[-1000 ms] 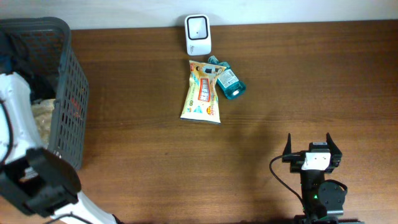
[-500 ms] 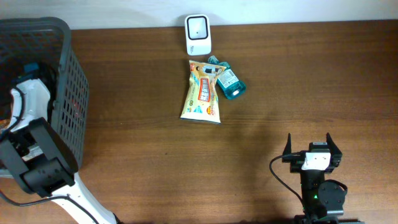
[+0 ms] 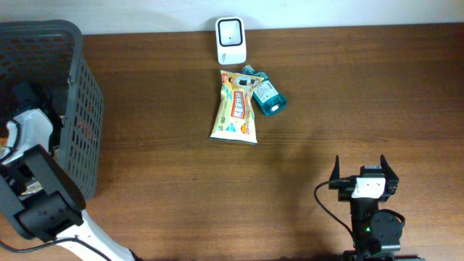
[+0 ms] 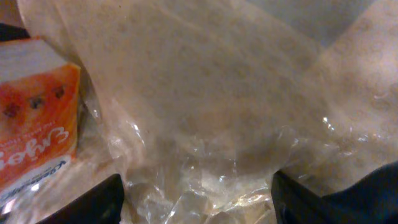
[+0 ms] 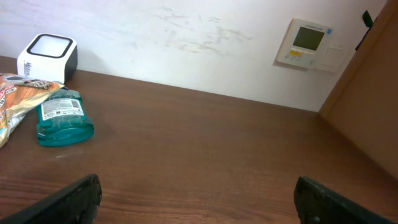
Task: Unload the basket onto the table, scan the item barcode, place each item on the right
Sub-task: 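Reach the left gripper into the basket and grasp the clear beige pouch, then carry the beige pouch to the scanner and release it on the table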
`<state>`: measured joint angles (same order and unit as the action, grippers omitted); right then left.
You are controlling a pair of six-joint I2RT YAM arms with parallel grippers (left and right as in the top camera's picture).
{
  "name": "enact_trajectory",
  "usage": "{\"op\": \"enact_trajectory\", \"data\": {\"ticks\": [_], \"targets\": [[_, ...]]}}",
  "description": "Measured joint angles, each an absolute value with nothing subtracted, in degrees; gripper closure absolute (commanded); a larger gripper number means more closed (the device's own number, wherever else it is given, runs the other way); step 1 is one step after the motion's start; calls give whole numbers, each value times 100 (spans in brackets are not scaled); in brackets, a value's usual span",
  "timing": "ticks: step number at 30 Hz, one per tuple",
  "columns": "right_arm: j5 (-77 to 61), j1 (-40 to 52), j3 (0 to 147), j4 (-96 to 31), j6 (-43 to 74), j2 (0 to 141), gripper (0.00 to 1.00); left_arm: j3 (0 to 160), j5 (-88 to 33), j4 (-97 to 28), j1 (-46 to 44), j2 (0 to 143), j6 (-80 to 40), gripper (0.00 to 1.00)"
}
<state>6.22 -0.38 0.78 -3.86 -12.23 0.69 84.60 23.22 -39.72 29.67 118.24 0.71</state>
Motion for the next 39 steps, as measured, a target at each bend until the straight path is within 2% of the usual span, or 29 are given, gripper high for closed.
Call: {"op": "enact_trajectory", "data": {"ticks": [3, 5, 10, 16, 22, 27, 31, 36, 39], "targets": [[624, -38, 78, -386, -1223, 69, 2, 8423, 2115, -3911, 3004, 11821, 54, 88], [624, -38, 78, -386, -1221, 69, 2, 8396, 2097, -3885, 3006, 11828, 80, 100], [624, -38, 78, -386, -1223, 69, 1, 8385, 2141, -3879, 3085, 11861, 93, 100], [622, -38, 78, -386, -1223, 69, 2, 8757, 1708, -4541, 3114, 11858, 91, 100], [624, -38, 78, -386, -1223, 69, 2, 9509, -185, -4777, 3138, 11345, 89, 100], [624, -38, 78, -386, -1221, 69, 2, 10075, -1411, -4460, 3127, 9994, 86, 100], [624, -38, 78, -386, -1223, 69, 2, 10149, -2034, -4392, 3127, 9054, 86, 100], [624, -38, 78, -386, -1223, 69, 2, 10147, -3096, -4412, 3131, 8600, 62, 100], [622, -38, 78, -386, -1225, 69, 1, 10147, -4313, -4370, 3052, 8388, 1, 100]]}}
